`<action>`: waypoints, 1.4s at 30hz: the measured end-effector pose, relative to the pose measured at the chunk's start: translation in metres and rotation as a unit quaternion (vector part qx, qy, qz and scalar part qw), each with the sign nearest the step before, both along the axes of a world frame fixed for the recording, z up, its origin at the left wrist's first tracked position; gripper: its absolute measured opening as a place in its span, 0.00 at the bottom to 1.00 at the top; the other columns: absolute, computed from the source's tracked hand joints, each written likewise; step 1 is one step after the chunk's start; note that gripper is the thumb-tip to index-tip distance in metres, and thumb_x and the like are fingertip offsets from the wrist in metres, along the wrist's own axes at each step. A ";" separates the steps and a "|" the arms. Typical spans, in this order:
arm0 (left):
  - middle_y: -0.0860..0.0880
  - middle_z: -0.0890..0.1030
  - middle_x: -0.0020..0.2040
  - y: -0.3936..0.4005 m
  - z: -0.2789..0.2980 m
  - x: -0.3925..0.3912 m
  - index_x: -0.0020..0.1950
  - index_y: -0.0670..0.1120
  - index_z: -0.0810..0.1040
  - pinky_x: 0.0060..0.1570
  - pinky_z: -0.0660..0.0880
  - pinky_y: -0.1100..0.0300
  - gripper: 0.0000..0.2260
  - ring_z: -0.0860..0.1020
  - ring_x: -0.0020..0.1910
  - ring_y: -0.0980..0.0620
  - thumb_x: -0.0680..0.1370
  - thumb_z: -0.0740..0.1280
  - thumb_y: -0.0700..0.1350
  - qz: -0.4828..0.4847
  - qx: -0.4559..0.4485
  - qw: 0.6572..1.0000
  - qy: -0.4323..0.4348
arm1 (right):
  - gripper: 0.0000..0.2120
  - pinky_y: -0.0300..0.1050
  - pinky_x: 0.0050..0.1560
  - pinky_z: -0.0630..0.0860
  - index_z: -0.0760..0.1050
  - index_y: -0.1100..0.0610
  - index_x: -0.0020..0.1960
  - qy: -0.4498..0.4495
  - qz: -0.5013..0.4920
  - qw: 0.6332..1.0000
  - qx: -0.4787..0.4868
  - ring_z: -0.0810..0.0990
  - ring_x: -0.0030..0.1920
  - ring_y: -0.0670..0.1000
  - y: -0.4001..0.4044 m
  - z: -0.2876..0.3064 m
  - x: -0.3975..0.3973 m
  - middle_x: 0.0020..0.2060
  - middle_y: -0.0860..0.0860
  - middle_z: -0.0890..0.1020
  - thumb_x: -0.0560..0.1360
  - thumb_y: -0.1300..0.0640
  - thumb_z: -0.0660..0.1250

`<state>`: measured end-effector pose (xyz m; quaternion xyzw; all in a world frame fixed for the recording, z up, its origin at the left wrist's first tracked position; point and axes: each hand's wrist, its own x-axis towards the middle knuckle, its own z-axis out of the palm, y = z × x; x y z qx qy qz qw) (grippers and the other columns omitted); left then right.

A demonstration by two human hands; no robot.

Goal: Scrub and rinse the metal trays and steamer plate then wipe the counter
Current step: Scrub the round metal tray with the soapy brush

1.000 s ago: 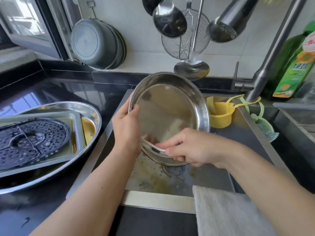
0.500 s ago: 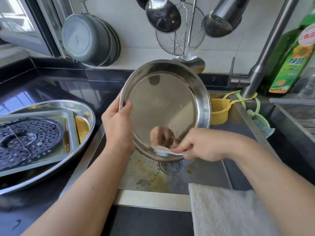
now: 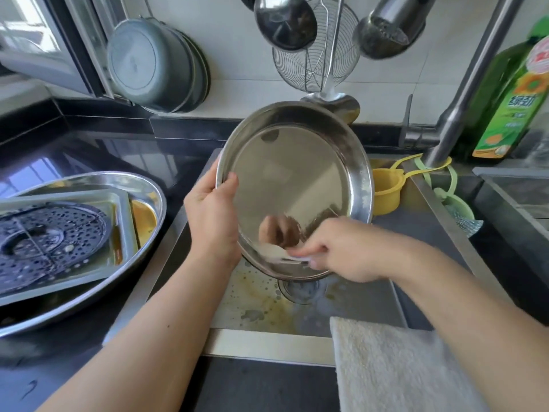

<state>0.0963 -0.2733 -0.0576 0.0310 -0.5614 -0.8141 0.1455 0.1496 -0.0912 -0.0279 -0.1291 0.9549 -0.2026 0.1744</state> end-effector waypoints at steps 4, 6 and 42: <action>0.53 0.83 0.39 -0.003 0.000 -0.002 0.60 0.48 0.86 0.43 0.81 0.56 0.14 0.81 0.37 0.55 0.83 0.63 0.36 -0.001 0.033 0.999 -0.043 | 0.20 0.43 0.64 0.74 0.75 0.34 0.67 0.055 -0.016 0.995 -0.078 0.79 0.63 0.49 -0.012 -0.014 -0.005 0.64 0.43 0.79 0.81 0.55 0.68; 0.56 0.81 0.37 -0.007 0.002 -0.004 0.61 0.49 0.86 0.44 0.79 0.53 0.14 0.79 0.36 0.56 0.83 0.63 0.37 0.016 0.032 0.998 -0.052 | 0.19 0.36 0.55 0.76 0.76 0.34 0.66 0.001 0.001 1.000 -0.011 0.82 0.54 0.48 0.003 -0.004 -0.004 0.57 0.40 0.81 0.81 0.54 0.68; 0.56 0.86 0.47 -0.001 0.003 0.004 0.66 0.44 0.84 0.50 0.73 0.71 0.18 0.77 0.45 0.67 0.81 0.63 0.31 0.072 -0.034 0.992 0.098 | 0.17 0.28 0.31 0.64 0.78 0.40 0.67 -0.059 -0.057 0.996 0.044 0.71 0.34 0.40 0.016 0.002 -0.001 0.33 0.38 0.72 0.81 0.56 0.67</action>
